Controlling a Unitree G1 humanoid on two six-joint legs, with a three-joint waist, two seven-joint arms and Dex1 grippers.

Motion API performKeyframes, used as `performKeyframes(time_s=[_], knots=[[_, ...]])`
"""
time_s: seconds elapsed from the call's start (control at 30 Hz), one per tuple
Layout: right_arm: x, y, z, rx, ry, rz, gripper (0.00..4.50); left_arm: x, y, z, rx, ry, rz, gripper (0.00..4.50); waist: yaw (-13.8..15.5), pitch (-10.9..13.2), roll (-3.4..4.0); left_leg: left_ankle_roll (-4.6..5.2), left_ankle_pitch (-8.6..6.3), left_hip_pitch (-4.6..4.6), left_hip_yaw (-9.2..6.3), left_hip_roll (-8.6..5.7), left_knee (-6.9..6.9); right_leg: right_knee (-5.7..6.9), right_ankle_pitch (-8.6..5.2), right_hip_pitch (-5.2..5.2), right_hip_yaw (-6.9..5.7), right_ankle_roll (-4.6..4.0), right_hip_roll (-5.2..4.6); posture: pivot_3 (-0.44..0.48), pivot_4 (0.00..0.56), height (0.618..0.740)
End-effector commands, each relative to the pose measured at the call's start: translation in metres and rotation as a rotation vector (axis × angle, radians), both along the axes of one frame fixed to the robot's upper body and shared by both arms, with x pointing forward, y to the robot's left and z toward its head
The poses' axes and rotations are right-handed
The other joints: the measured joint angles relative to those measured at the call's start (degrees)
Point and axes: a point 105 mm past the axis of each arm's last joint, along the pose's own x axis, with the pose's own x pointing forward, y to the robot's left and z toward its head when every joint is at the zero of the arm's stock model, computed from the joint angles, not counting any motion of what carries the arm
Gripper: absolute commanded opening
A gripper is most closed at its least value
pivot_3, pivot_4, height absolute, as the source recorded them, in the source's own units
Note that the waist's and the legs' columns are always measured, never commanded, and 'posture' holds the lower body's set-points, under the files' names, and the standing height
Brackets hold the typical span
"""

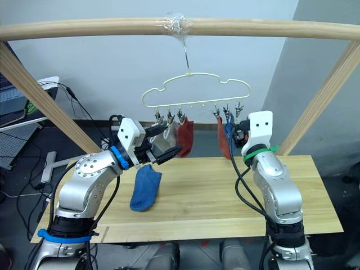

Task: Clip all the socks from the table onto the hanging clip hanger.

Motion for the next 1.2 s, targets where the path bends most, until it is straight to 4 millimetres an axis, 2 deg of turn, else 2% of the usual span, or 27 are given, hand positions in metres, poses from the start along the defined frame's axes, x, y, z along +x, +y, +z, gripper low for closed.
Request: performKeyframes(time_s=[0.03, 0.27, 0.6, 0.83, 0.97, 1.1, 1.2], knots=[[0.006, -0.003, 0.012, 0.015, -0.056, -0.038, 2.86, -0.008, -0.001, 0.012, -0.013, -0.038, -0.013, 4.50, 0.1, 0.0, 0.00, 0.00, 0.00, 0.01, -0.01, 0.00, 0.00, 0.01, 0.00, 0.00, -0.01, 0.00, 0.00, 0.066, 0.147, 0.740], [0.026, -0.009, 0.016, 0.035, -0.059, -0.092, 2.86, -0.008, -0.003, 0.017, -0.027, -0.055, 0.003, 4.50, 0.4, 0.0, -0.01, 0.00, 0.01, 0.03, 0.00, 0.00, 0.02, 0.05, 0.05, 0.01, 0.00, -0.05, 0.01, 0.072, 0.146, 0.740], [0.043, -0.008, 0.017, 0.018, -0.061, -0.117, 2.86, -0.008, -0.008, 0.024, -0.027, -0.066, -0.016, 4.50, 0.8, 0.0, -0.01, 0.00, 0.01, 0.03, 0.01, 0.00, 0.01, 0.06, 0.20, 0.01, 0.00, -0.32, 0.00, 0.083, 0.156, 0.740], [0.051, 0.001, 0.018, 0.024, -0.064, -0.109, 2.86, -0.011, -0.014, 0.030, -0.033, -0.070, -0.044, 4.50, 0.8, 0.0, 0.00, 0.00, 0.01, 0.03, 0.02, 0.00, 0.02, 0.07, 0.22, 0.01, 0.00, -0.34, 0.01, 0.082, 0.165, 0.740], [0.054, 0.008, 0.019, 0.031, -0.069, -0.095, 2.86, -0.013, -0.020, 0.035, -0.053, -0.063, -0.087, 4.50, 0.9, 0.0, -0.01, 0.00, 0.01, 0.03, 0.01, 0.00, 0.03, 0.07, 0.23, 0.01, 0.00, -0.34, 0.01, 0.089, 0.169, 0.740], [0.056, 0.013, 0.022, 0.047, -0.077, -0.076, 2.86, -0.015, -0.028, 0.050, -0.100, -0.043, -0.161, 4.50, 1.1, 0.0, -0.01, 0.00, 0.01, 0.04, 0.01, 0.00, 0.03, 0.09, 0.23, 0.02, 0.00, -0.34, 0.01, 0.090, 0.169, 0.740], [0.057, 0.015, 0.022, 0.058, -0.075, -0.067, 2.86, -0.016, -0.031, 0.050, -0.103, -0.020, -0.188, 4.50, 1.1, 0.0, 0.00, 0.00, 0.01, 0.04, 0.02, 0.00, 0.03, 0.08, 0.23, 0.02, 0.01, -0.34, 0.01, 0.097, 0.175, 0.740]])
